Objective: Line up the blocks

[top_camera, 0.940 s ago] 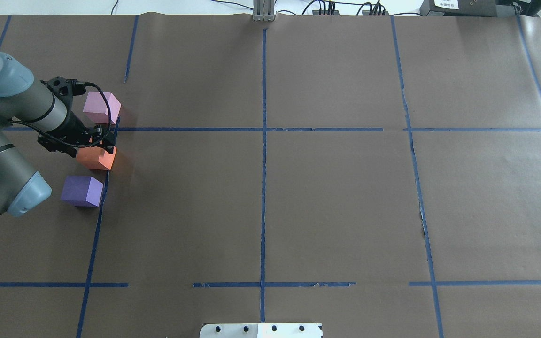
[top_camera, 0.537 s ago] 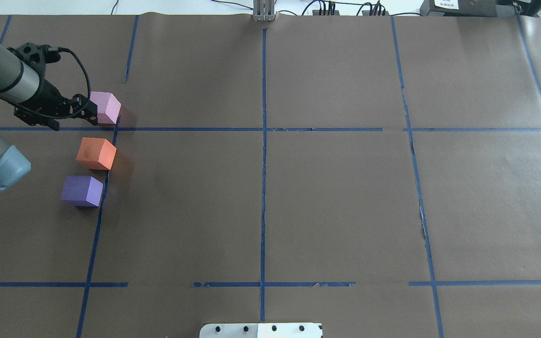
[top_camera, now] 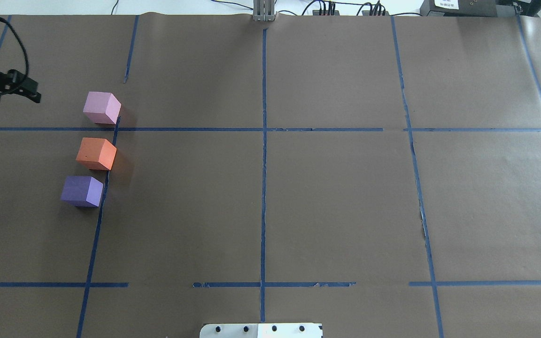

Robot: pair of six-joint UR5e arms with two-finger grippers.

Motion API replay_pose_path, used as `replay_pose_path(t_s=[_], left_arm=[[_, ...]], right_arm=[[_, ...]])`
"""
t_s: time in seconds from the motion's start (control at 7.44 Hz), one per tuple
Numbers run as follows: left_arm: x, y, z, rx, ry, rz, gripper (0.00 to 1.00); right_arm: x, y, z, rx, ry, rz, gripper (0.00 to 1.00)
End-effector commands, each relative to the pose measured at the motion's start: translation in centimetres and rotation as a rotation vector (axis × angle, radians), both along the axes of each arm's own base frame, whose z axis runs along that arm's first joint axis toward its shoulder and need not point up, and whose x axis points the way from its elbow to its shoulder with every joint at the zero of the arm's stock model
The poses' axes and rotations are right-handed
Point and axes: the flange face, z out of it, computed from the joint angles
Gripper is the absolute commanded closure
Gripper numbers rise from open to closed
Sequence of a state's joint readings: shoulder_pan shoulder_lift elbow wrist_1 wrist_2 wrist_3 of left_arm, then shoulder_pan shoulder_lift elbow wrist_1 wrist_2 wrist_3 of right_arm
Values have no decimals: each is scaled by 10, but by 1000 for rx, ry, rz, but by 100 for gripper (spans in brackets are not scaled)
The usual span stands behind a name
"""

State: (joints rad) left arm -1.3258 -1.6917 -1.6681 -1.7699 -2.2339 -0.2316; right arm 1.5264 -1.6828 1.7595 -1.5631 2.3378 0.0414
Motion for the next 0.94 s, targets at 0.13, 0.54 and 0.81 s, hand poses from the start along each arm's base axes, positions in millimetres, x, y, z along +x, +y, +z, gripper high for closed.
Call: replay_pose_path(t_s=[0.13, 0.54, 0.81], left_arm=[[-149, 34, 103, 46, -95, 93, 0], [-151, 42, 111, -22, -64, 88, 0], [-151, 40, 116, -32, -71, 88, 0]], right_arm=[[0, 0, 0, 0, 0, 0, 0], [0, 0, 0, 0, 0, 0, 0], [0, 0, 0, 0, 0, 0, 0]])
